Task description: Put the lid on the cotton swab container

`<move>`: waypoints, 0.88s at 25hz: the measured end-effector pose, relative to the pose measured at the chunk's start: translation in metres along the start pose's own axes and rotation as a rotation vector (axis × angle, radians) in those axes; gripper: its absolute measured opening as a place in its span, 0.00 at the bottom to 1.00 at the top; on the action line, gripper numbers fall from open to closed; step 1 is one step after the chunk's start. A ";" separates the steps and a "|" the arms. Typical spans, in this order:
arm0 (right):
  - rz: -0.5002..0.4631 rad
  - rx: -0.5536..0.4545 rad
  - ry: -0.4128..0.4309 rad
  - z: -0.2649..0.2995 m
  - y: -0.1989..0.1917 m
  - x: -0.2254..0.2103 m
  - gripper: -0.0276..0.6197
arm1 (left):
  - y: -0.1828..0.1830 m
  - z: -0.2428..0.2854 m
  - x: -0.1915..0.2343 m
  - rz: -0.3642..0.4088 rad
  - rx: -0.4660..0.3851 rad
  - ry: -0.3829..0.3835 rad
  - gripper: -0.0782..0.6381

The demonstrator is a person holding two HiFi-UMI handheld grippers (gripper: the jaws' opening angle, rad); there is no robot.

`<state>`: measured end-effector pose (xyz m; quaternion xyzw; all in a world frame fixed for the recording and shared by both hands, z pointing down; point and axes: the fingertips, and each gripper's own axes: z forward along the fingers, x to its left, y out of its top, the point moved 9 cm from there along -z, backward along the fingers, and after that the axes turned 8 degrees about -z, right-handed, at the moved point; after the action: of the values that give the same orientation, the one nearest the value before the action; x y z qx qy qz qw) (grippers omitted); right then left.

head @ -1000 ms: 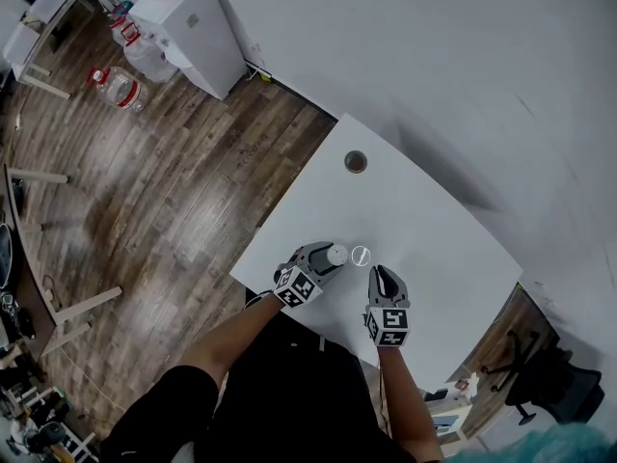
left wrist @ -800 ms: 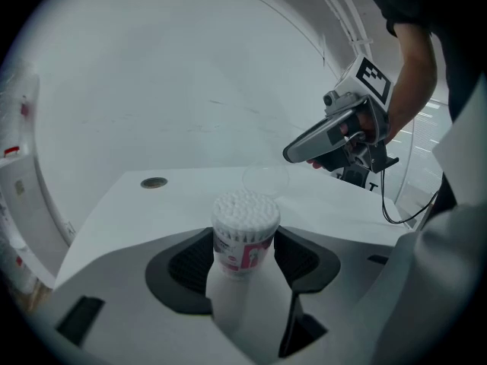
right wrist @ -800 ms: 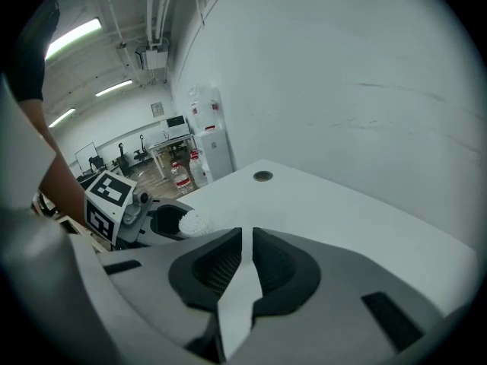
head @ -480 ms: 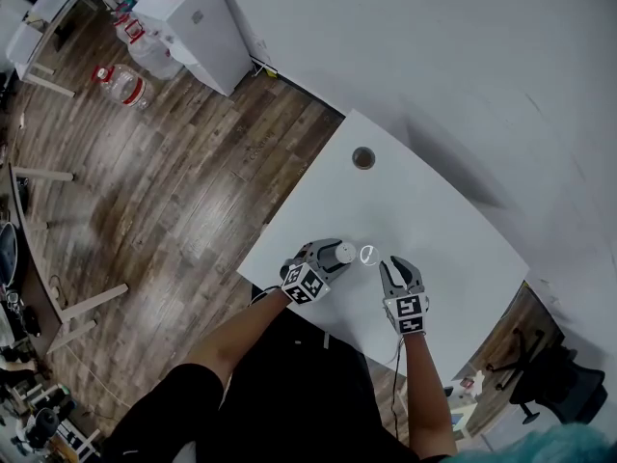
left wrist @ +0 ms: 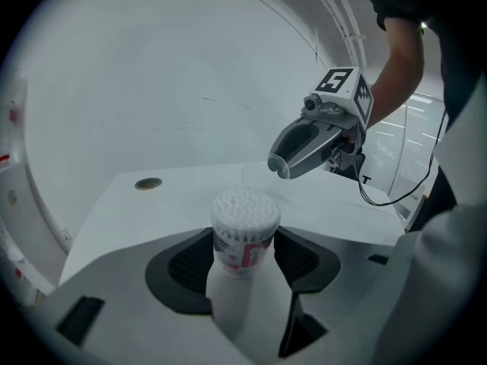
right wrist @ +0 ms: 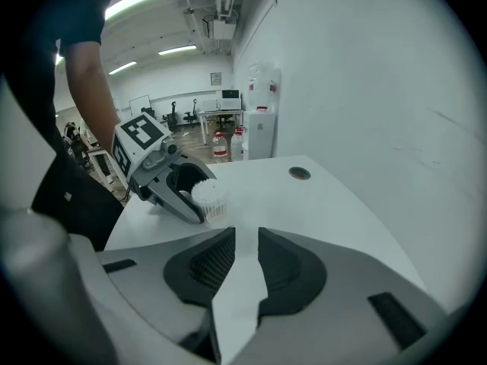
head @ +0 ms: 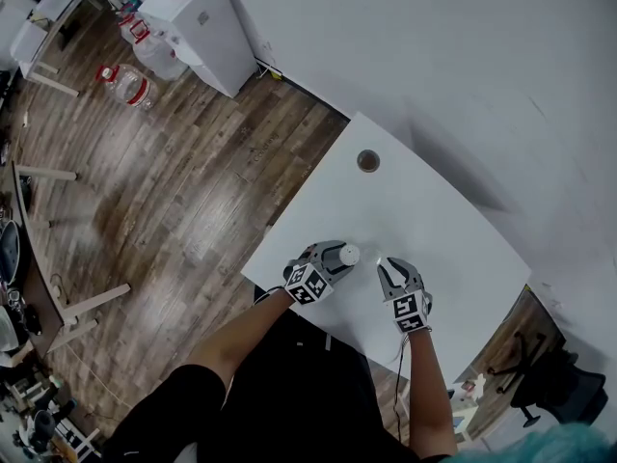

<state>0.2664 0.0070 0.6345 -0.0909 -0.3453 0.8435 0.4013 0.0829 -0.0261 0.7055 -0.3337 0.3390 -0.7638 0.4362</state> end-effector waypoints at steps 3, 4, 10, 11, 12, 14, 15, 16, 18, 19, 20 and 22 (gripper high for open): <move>-0.015 -0.015 0.015 -0.002 0.001 0.001 0.18 | 0.000 0.000 0.001 0.008 0.006 -0.006 0.47; -0.017 -0.019 0.018 -0.002 0.002 0.001 0.18 | 0.000 0.000 0.002 0.009 0.007 -0.006 0.47; -0.051 -0.053 0.028 -0.005 0.012 0.004 0.18 | 0.001 0.000 0.001 0.006 0.007 0.005 0.47; -0.069 -0.058 0.032 -0.005 0.014 0.006 0.18 | 0.001 0.000 0.000 0.005 0.007 0.006 0.47; -0.089 -0.063 0.037 -0.005 0.016 0.008 0.18 | 0.001 0.000 0.000 0.004 0.008 0.006 0.47; -0.130 -0.073 0.046 -0.004 0.020 0.011 0.18 | 0.001 0.001 -0.001 0.005 0.010 0.005 0.47; -0.153 -0.076 0.052 -0.004 0.022 0.012 0.19 | 0.001 0.002 -0.001 0.006 0.011 0.004 0.47; -0.178 -0.079 0.057 -0.004 0.023 0.014 0.19 | 0.001 0.002 -0.001 0.007 0.011 0.004 0.47; -0.226 -0.079 0.071 -0.005 0.024 0.016 0.21 | 0.001 0.001 -0.002 0.008 0.013 0.001 0.47; -0.244 -0.078 0.079 -0.006 0.024 0.017 0.23 | 0.001 0.001 -0.002 0.008 0.013 -0.001 0.47; -0.254 -0.074 0.088 -0.006 0.024 0.017 0.25 | 0.001 0.000 -0.002 0.008 0.013 -0.002 0.47; -0.258 -0.069 0.105 -0.007 0.025 0.015 0.28 | 0.000 0.000 -0.001 0.009 0.011 -0.002 0.47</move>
<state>0.2440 0.0108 0.6147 -0.1036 -0.3612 0.7668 0.5205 0.0834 -0.0249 0.7051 -0.3306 0.3358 -0.7634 0.4418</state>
